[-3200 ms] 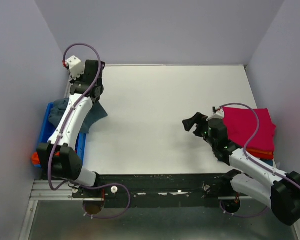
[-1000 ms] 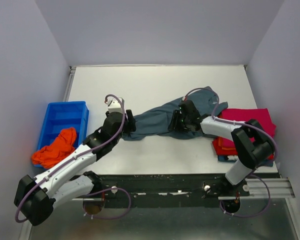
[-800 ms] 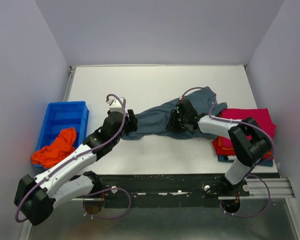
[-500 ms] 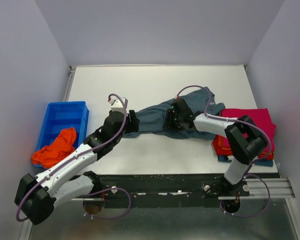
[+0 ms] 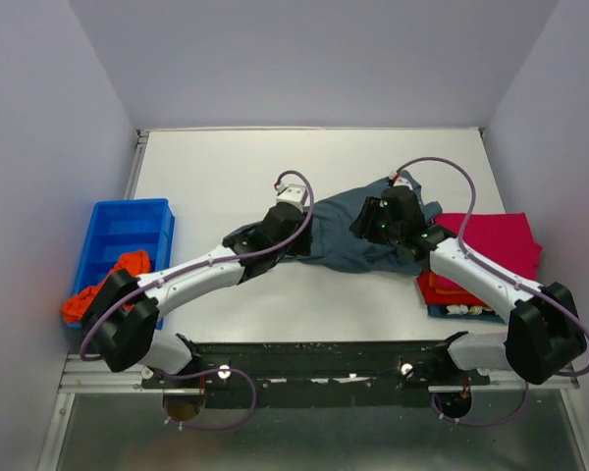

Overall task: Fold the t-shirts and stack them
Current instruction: Move the tshirt to the center of the board, then flatten out the tshirt

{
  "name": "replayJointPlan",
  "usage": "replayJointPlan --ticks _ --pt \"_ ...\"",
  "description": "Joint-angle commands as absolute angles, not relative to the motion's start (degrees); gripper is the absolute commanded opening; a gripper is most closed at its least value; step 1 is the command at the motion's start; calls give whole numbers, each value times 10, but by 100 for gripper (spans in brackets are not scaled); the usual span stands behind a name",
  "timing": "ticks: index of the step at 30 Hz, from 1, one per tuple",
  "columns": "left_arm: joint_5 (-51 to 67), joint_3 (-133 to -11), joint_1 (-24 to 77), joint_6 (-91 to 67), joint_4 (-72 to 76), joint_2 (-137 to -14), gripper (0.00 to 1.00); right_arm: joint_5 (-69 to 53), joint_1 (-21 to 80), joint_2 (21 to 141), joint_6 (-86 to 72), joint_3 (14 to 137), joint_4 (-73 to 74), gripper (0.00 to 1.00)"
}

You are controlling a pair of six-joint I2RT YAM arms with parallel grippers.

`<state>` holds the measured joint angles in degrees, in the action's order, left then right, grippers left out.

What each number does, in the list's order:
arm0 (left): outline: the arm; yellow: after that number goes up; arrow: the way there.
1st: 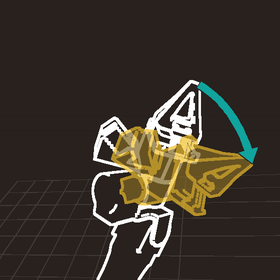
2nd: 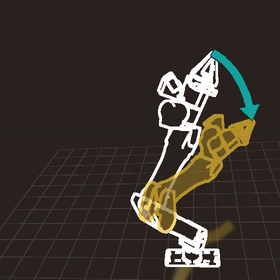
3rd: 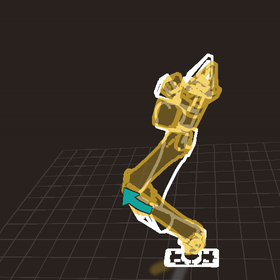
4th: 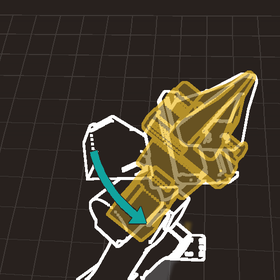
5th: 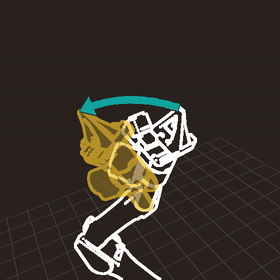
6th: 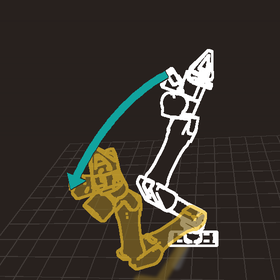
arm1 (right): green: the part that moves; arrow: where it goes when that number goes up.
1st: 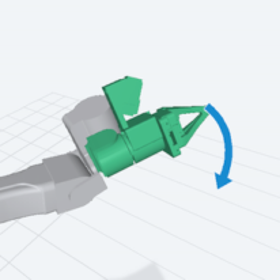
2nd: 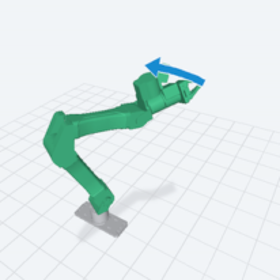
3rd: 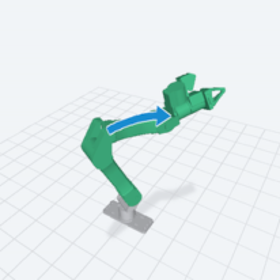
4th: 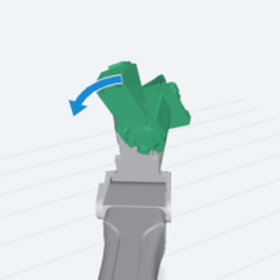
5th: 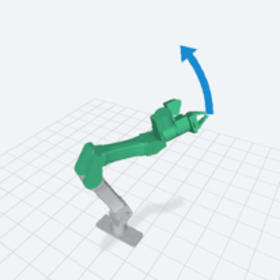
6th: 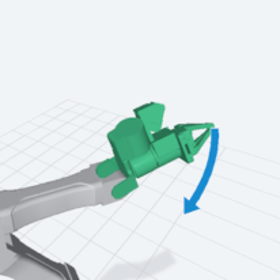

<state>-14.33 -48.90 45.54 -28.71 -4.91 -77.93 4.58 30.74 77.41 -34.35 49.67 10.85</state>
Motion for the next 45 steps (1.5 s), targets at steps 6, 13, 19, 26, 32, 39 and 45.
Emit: replayJointPlan --ticks 6,13,19,26,32,39,45 --pt "-186 -657 511 -265 -147 -957 51 88 263 676 -351 384 74 58" --pt "-225 -734 523 -297 -204 -1042 50 90 256 660 -358 360 62 58" --pt "-222 -751 525 -316 -216 -1081 52 88 251 649 -358 348 52 58" --pt "-213 -745 526 -352 -220 -1108 44 85 247 643 -360 339 47 58" --pt "-224 -751 525 -355 -231 -1122 23 85 243 635 -360 334 47 58" --pt "-291 -783 524 -338 -294 -1107 0 99 234 621 -367 326 57 58" --pt "-315 -747 508 -320 -311 -1020 0 106 220 632 -377 327 80 58"
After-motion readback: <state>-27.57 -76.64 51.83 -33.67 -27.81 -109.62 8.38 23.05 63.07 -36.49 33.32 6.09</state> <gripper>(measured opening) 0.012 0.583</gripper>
